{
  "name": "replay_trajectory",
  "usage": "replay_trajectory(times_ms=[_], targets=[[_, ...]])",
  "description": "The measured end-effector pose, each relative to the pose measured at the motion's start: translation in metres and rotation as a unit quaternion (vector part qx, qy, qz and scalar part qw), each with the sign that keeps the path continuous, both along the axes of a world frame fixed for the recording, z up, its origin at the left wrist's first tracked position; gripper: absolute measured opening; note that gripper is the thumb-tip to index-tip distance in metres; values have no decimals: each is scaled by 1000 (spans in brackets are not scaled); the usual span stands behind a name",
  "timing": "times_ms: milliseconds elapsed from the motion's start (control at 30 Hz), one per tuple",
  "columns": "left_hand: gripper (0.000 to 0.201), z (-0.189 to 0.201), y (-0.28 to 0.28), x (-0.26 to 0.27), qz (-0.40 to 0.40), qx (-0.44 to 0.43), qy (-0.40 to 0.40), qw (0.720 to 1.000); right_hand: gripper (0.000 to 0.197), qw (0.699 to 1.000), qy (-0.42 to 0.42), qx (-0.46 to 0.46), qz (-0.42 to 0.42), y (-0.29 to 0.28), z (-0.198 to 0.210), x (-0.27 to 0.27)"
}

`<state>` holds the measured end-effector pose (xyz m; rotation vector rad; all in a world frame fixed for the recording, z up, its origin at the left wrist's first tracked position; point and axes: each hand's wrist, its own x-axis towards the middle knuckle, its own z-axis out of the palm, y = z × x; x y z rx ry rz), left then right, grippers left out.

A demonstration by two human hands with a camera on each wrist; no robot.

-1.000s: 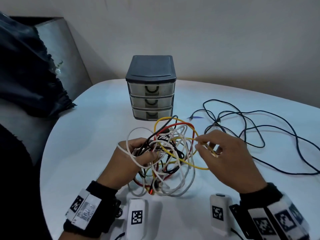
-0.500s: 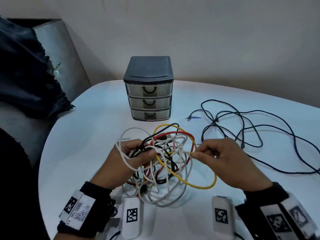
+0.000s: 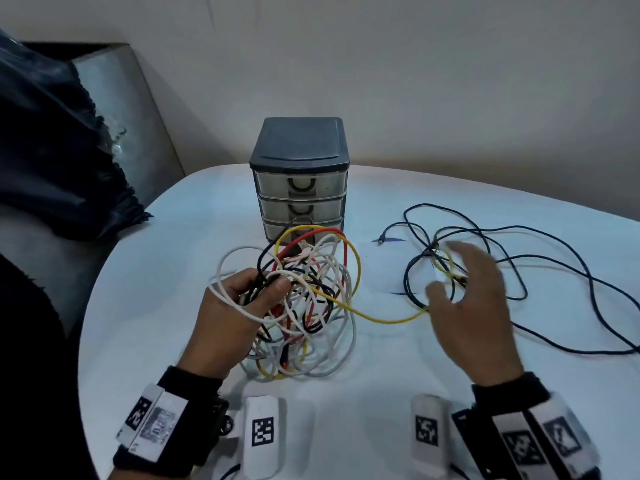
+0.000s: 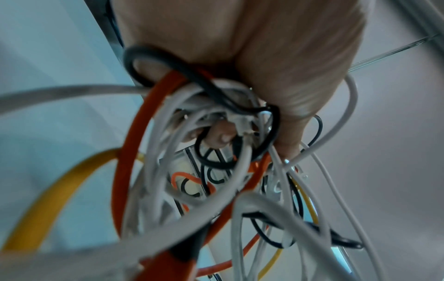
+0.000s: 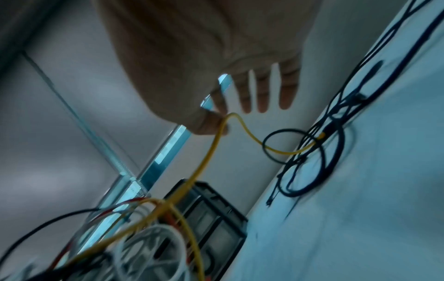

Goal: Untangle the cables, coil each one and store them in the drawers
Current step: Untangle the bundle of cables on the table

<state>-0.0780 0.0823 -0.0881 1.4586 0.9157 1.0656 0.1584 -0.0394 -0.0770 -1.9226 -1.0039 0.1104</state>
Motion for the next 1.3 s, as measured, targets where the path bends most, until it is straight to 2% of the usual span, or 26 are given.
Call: replay_trajectory(times_ms=[67, 133, 233, 300, 433, 633, 733, 833, 933, 1067, 1167, 1300], targets=[[10, 2, -3, 2, 8, -11, -10, 1000, 34, 990, -58, -43, 121, 2, 3, -16], [11, 2, -4, 4, 15, -10, -8, 1000, 43, 970, -102, -98, 197, 3, 2, -30], [14, 2, -5, 4, 26, -1, 7, 1000, 42, 951, -155, -113, 243, 2, -4, -36], [14, 3, -5, 6, 35, 8, 14, 999, 37, 945, -153, -117, 265, 3, -4, -37], [12, 4, -7, 7, 39, 7, -1, 999, 34, 947, -156, -78, 270, 6, -2, -42], [16, 11, -15, 7, -15, -12, -5, 1000, 29, 951, -138, -68, 268, 5, 8, -45], [14, 10, -12, 4, -2, 1, -3, 1000, 34, 948, -80, -67, 302, 1, 16, -42], [10, 9, -11, 4, 5, 20, 14, 1000, 30, 945, -24, -54, 321, -1, 21, -42], [2, 10, -13, 6, -6, 34, 25, 999, 27, 947, -61, -48, 312, 1, 14, -48], [9, 10, -15, 9, -11, 29, 11, 999, 27, 965, -117, -30, 234, 3, 4, -61], [13, 7, -14, 7, -36, 24, 25, 999, 25, 972, -104, 22, 207, 4, 6, -67], [3, 4, -17, 8, -91, 39, 54, 994, 23, 967, -61, 41, 246, 10, 2, -77]])
